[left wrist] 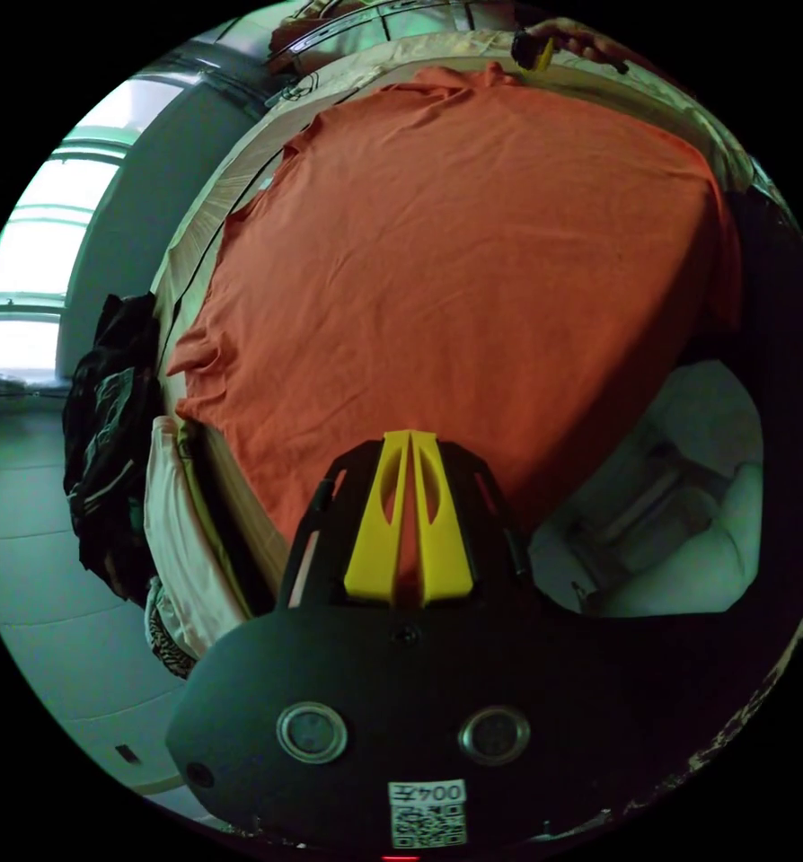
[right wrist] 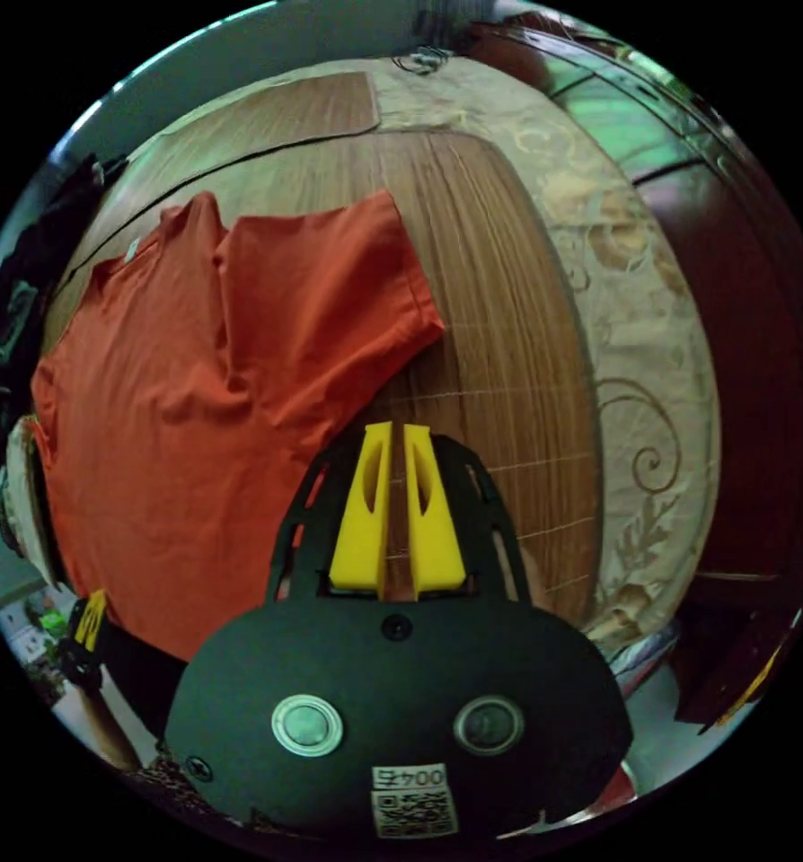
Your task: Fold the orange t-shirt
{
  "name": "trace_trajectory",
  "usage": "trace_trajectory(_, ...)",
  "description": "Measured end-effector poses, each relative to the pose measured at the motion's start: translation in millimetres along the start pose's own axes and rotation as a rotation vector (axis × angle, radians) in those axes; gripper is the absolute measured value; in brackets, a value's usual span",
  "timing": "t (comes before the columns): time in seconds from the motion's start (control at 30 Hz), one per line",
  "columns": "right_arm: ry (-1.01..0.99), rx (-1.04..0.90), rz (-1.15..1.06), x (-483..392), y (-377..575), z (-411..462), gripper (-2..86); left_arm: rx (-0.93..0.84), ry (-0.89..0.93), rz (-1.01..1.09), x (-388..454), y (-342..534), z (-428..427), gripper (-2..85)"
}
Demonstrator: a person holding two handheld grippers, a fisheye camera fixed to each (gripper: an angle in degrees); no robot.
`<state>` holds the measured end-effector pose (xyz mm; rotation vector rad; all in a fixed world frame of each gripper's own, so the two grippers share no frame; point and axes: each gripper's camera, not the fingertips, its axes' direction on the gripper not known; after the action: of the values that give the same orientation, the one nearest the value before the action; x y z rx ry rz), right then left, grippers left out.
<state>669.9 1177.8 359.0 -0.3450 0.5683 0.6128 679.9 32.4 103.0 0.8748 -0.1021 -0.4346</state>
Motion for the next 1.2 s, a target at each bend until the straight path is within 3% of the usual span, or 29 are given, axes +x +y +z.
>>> trace_trajectory(0.23,-0.210,0.044,0.040,44,-13,-16,4.1,0.032,0.081,-0.072,-17,2,6,1.0)
trace_trajectory(0.33,-0.416,0.047,0.166,78,-20,-9,9.3,0.025,0.087,-0.062,-20,-1,8,0.9)
trace_trajectory(0.4,-0.632,0.053,0.361,109,-19,6,10.6,0.019,0.086,-0.058,-21,-3,10,0.9)
trace_trajectory(0.5,-0.783,0.024,0.504,126,-15,29,12.3,0.017,0.088,-0.069,-23,-4,12,0.9)
trace_trajectory(0.77,-0.841,0.023,0.682,120,-7,42,15.4,0.001,0.093,-0.055,-31,-10,16,0.9)
trace_trajectory(1.07,-0.708,-0.036,0.657,88,-7,48,6.0,-0.010,0.107,-0.078,-44,-15,20,0.9)
trace_trajectory(1.2,-0.748,-0.031,0.636,77,1,45,2.1,-0.020,0.101,-0.067,-47,-18,20,0.9)
